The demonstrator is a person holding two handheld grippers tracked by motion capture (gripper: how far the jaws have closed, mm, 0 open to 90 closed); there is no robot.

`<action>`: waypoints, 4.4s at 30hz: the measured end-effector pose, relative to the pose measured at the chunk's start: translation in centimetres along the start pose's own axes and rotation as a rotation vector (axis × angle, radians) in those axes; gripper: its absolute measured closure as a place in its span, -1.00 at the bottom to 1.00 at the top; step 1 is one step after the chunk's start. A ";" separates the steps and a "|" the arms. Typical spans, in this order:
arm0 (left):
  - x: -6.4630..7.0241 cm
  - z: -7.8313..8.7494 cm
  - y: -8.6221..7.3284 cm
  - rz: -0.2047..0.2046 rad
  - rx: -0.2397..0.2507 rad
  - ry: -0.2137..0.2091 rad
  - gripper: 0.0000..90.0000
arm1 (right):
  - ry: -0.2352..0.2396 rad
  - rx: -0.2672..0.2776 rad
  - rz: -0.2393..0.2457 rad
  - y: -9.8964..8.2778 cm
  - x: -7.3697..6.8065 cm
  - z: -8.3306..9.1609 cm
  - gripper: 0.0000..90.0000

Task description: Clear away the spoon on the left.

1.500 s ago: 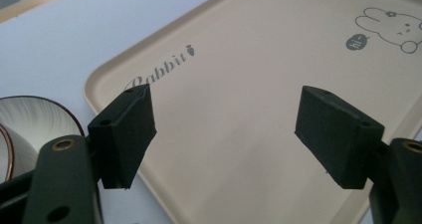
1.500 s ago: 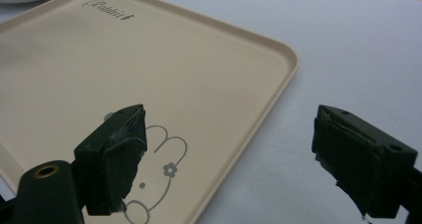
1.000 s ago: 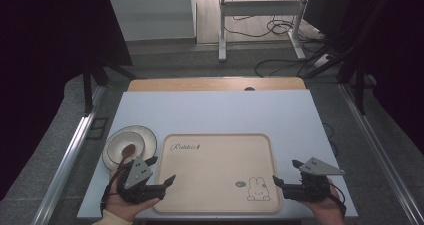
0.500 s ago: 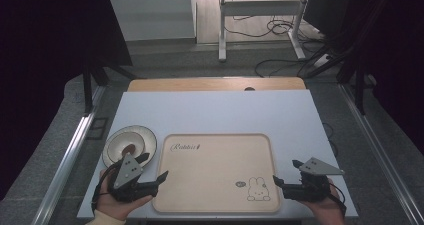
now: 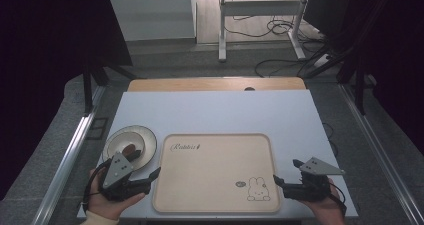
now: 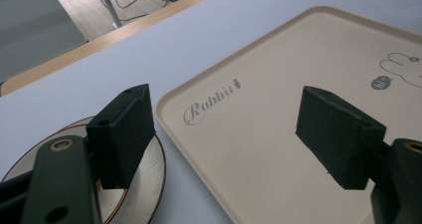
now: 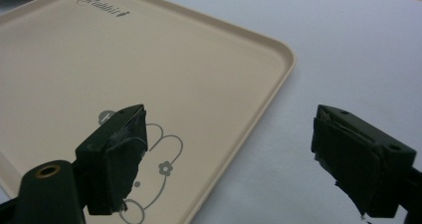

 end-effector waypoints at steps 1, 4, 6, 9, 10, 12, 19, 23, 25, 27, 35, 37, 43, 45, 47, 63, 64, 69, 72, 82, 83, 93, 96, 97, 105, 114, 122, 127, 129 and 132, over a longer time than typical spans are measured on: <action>-0.1 0.0 0.0 0.002 0.001 0.003 -0.49 | 0.000 0.000 -0.001 0.0 0.0 0.0 -0.68; -0.4 0.2 0.0 0.008 0.002 0.008 -0.49 | -0.002 -0.002 -0.002 0.0 0.0 0.0 -0.68; -0.5 0.3 0.0 0.009 0.002 0.013 -0.49 | -0.003 -0.002 -0.001 0.0 0.0 0.0 -0.68; -0.9 0.6 -0.1 0.016 0.003 0.023 -0.49 | -0.005 -0.004 -0.001 0.0 0.1 0.0 -0.68; -0.9 0.6 -0.1 0.016 0.003 0.023 -0.49 | -0.005 -0.004 -0.001 0.0 0.1 0.0 -0.68; -1.2 0.7 -0.2 0.021 0.003 0.030 -0.49 | -0.006 -0.005 0.000 0.0 0.1 0.0 -0.68; -2.0 1.1 -0.3 0.029 0.003 0.046 -0.49 | -0.007 -0.007 0.000 -0.1 0.1 0.0 -0.67; -2.4 1.4 -0.4 0.034 0.003 0.054 -0.49 | -0.008 -0.008 0.000 -0.1 0.1 0.0 -0.67; -2.5 1.4 -0.4 0.037 0.003 0.057 -0.49 | -0.009 -0.008 0.000 -0.1 0.1 0.0 -0.67; -2.7 1.5 -0.5 0.042 0.002 0.060 -0.49 | -0.009 -0.009 0.000 -0.1 0.1 0.0 -0.67; -3.3 1.9 -0.8 0.050 -0.002 0.073 -0.49 | -0.015 -0.012 -0.002 -0.1 0.2 0.0 -0.67; -3.5 2.0 -0.9 0.052 -0.003 0.079 -0.49 | -0.016 -0.013 -0.003 -0.1 0.2 0.0 -0.67; -5.0 3.0 -1.5 0.075 -0.004 0.115 -0.50 | -0.016 -0.011 0.000 -0.1 0.2 0.0 -0.67; -5.2 3.2 -1.7 0.080 -0.003 0.121 -0.51 | -0.016 -0.009 0.000 -0.1 0.1 0.0 -0.67; -5.6 3.5 -2.0 0.090 -0.003 0.132 -0.51 | -0.016 -0.007 0.000 0.0 0.1 0.0 -0.67; -6.8 2.8 -6.6 0.131 -0.075 0.124 -0.52 | -0.018 -0.014 0.000 -0.1 0.1 -0.1 -0.67; -6.8 2.7 -6.8 0.130 -0.078 0.123 -0.52 | -0.016 -0.013 0.000 -0.1 0.1 -0.1 -0.67; -6.5 2.0 -7.5 0.112 -0.094 0.108 -0.50 | -0.017 -0.016 -0.001 -0.1 0.1 -0.1 -0.67; -6.4 1.8 -7.7 0.100 -0.101 0.108 -0.48 | -0.016 -0.017 0.001 -0.1 0.1 -0.2 -0.67; -6.2 1.2 -8.3 0.041 -0.122 0.122 -0.17 | -0.017 -0.018 0.004 -0.1 0.0 -0.2 -0.67; -6.1 1.2 -8.3 0.034 -0.123 0.122 -0.17 | -0.017 -0.019 0.004 -0.1 0.0 -0.2 -0.67; -5.8 0.9 -8.3 -0.018 -0.127 0.133 0.19 | -0.018 -0.022 0.006 -0.1 0.1 -0.2 -0.67; -5.7 0.8 -8.4 -0.027 -0.131 0.134 0.32 | -0.018 -0.023 0.005 -0.1 0.1 -0.2 -0.67; -5.7 0.8 -8.4 -0.033 -0.132 0.138 0.36 | -0.019 -0.023 0.006 -0.1 0.1 -0.2 -0.67; -5.8 0.8 -8.3 -0.034 -0.148 0.160 0.57 | -0.019 -0.022 0.007 -0.1 0.0 -0.2 -0.67; -6.3 0.9 -8.4 -0.001 -0.166 0.198 0.76 | -0.021 -0.022 0.009 -0.1 0.0 -0.2 -0.67; -6.7 1.1 -8.4 0.027 -0.180 0.223 0.86 | -0.022 -0.023 0.010 -0.1 0.0 -0.2 -0.67; -6.8 1.1 -8.5 0.038 -0.179 0.221 0.87 | -0.023 -0.022 0.011 -0.1 0.1 -0.2 -0.67; -6.9 1.2 -8.4 0.040 -0.176 0.220 0.87 | -0.024 -0.022 0.011 -0.1 0.1 -0.2 -0.67; -6.9 1.2 -8.4 0.046 -0.173 0.221 0.88 | -0.024 -0.021 0.012 -0.1 0.1 -0.2 -0.67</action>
Point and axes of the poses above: each handheld gripper's, and its own axes: z roughly backward along the jaws, y roughly out of its top, x roughly to its right, the point moved 3 cm from there along -z, roughly forward along the jaws, and after that the axes turned 9 degrees about y, right-handed, at the moved point
